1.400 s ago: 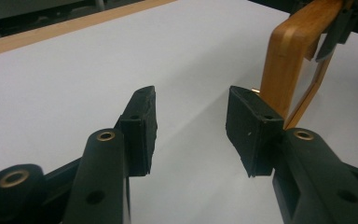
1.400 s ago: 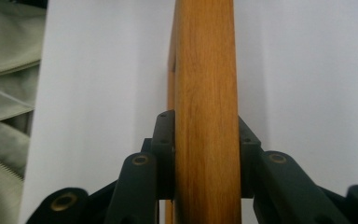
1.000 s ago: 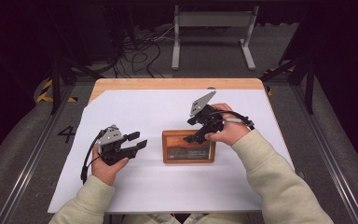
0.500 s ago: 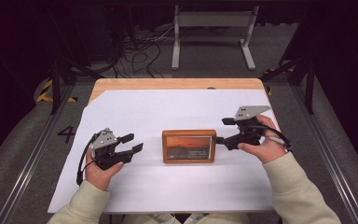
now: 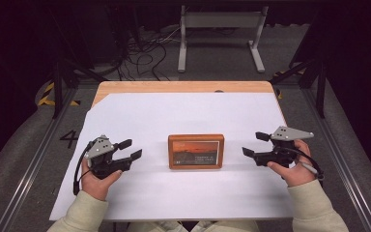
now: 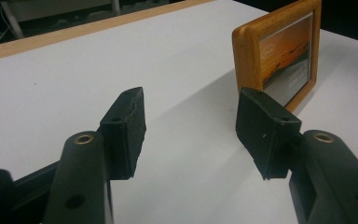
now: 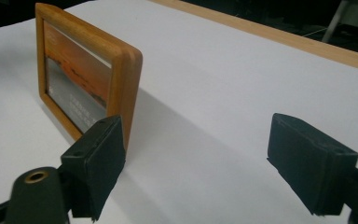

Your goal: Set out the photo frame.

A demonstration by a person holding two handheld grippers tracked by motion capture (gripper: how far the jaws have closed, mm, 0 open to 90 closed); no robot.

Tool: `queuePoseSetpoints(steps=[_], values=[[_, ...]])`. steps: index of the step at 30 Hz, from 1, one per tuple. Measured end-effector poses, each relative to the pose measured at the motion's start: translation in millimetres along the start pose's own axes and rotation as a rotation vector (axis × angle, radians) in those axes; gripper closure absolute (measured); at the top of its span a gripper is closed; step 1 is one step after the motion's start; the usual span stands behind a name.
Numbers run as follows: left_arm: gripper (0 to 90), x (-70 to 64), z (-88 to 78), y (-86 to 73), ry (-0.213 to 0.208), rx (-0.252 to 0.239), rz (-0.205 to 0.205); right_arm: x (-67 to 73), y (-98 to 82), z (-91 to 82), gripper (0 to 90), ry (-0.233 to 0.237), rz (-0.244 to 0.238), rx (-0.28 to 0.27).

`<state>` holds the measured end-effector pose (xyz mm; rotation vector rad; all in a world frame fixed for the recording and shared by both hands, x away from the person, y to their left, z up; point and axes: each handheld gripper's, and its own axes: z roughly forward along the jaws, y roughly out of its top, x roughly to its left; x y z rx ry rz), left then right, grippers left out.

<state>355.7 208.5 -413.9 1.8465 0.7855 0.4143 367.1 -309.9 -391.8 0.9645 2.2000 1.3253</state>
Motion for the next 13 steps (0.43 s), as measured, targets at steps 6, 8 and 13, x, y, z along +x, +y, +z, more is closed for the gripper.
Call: queuePoseSetpoints(steps=[6,8,13], values=[[43.0,3.0,-0.4,-1.8,0.014,-0.004,0.003,-4.2,-19.4,0.7,21.1,-0.012,0.022,-0.009],[42.9,3.5,0.3,-2.5,0.02,-0.001,0.002,-4.4,-25.2,2.7,21.2,-0.026,0.039,-0.001],[42.6,3.2,2.6,-3.1,0.028,0.011,0.012,-3.0,-29.6,6.8,21.0,-0.071,0.033,0.008]])
